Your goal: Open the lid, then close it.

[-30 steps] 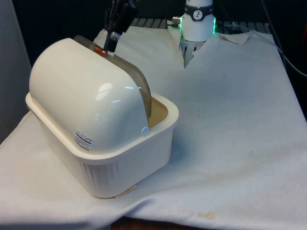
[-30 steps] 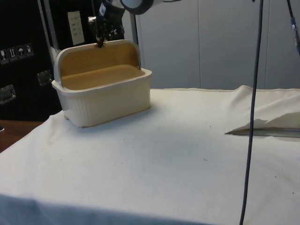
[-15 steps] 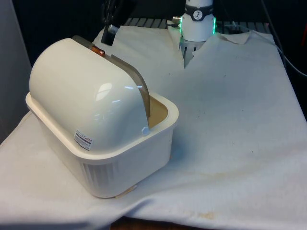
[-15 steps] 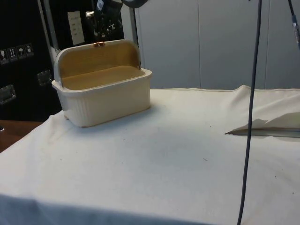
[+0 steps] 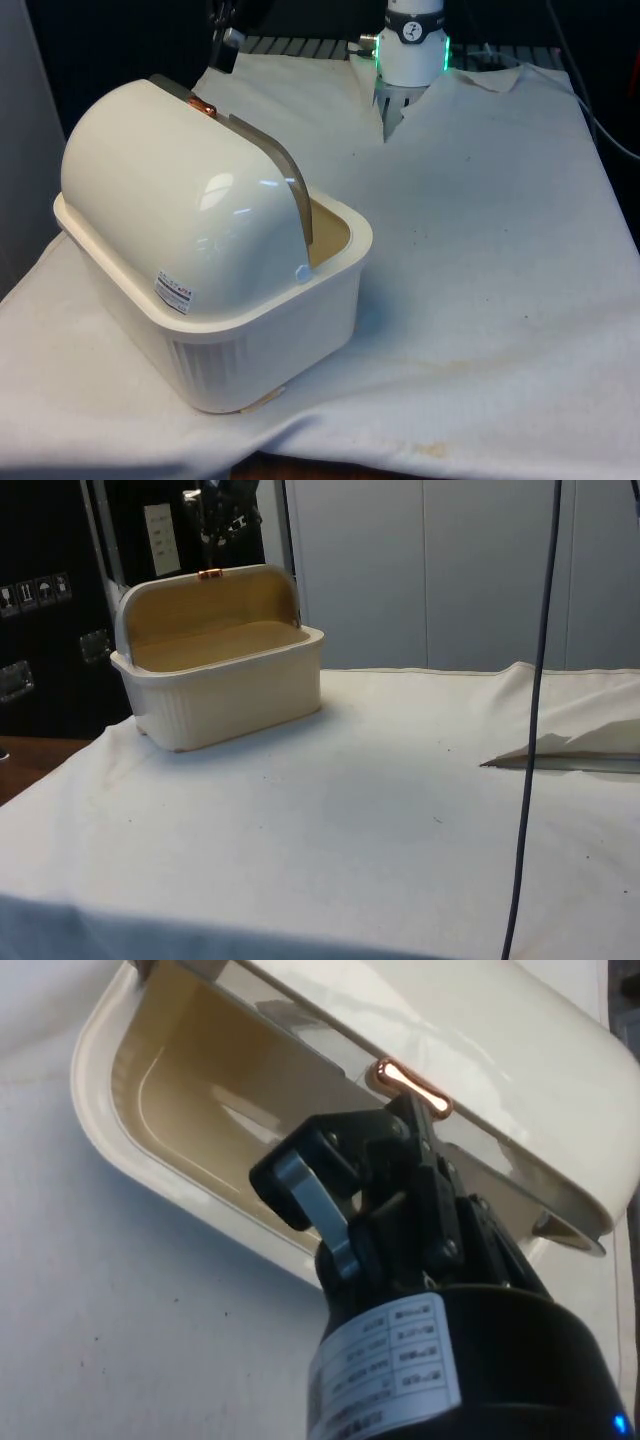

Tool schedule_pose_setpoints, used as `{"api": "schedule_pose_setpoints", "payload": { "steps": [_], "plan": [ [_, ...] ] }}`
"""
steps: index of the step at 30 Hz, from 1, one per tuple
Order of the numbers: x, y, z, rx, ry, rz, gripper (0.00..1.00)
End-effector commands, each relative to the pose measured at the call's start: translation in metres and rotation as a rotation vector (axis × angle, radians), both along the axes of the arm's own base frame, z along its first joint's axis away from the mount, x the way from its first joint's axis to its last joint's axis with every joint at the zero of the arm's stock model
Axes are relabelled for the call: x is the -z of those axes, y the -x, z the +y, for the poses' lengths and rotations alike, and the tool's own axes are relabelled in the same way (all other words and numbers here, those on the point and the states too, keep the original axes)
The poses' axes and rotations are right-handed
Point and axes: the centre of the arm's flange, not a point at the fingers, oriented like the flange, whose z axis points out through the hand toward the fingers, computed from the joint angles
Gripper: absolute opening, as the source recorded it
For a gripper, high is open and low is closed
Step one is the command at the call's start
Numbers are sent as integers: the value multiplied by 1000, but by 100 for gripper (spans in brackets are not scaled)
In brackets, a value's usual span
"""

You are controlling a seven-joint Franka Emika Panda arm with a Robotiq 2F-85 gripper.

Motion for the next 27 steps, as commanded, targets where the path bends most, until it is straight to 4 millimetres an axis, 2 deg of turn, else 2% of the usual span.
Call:
{"api": "schedule_pose_setpoints", "payload": {
  "steps": [1,10,16,27],
  "plan": [
    [-1,0,0,-4,2,6,0],
    [-5,2,5,-43,-2,71,0],
    [-9,0,2,-50,17,94,0],
    [-25,-5,2,-83,13,159,0]
  ]
}}
